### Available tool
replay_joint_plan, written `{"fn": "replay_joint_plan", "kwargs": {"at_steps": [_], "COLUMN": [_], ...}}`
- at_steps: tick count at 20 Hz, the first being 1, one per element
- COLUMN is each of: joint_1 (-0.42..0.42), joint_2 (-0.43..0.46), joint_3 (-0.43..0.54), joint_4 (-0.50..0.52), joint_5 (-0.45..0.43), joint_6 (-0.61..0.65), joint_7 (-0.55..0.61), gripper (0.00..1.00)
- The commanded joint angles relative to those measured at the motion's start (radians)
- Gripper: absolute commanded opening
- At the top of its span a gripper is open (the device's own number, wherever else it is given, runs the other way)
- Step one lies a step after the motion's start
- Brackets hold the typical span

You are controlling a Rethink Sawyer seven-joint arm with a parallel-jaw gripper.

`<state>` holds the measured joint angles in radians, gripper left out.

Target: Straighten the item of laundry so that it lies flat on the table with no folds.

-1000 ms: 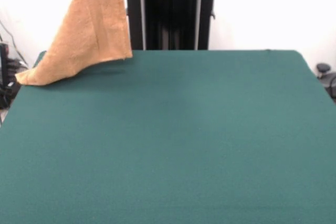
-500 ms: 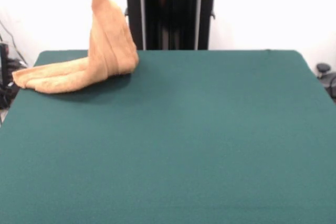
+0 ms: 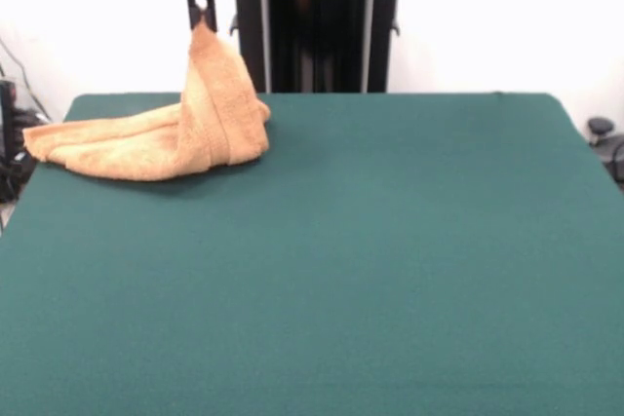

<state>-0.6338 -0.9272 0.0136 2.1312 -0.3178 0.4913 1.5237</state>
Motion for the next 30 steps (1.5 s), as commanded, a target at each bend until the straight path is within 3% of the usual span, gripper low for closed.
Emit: {"fn": "replay_joint_plan", "kwargs": {"at_steps": [1, 5, 12, 14, 20, 30], "joint_1": [0.097, 0.168, 0.328, 0.353, 0.366, 0.379], "joint_2": [-0.023, -0.111, -0.266, -0.282, -0.251, -0.065], "joint_3": [-0.055, -0.099, -0.191, -0.2, -0.192, -0.138], "joint_4": [0.086, 0.048, -0.151, -0.192, -0.254, -0.445], "joint_5": [0.056, 0.085, 0.088, 0.085, 0.103, 0.135], "joint_6": [0.071, 0.223, 0.699, 0.772, 0.84, 0.933], "joint_7": [0.246, 0.24, 0.29, 0.311, 0.341, 0.362], "gripper": [0.0, 0.0, 0.0, 0.0, 0.0, 0.0]}}
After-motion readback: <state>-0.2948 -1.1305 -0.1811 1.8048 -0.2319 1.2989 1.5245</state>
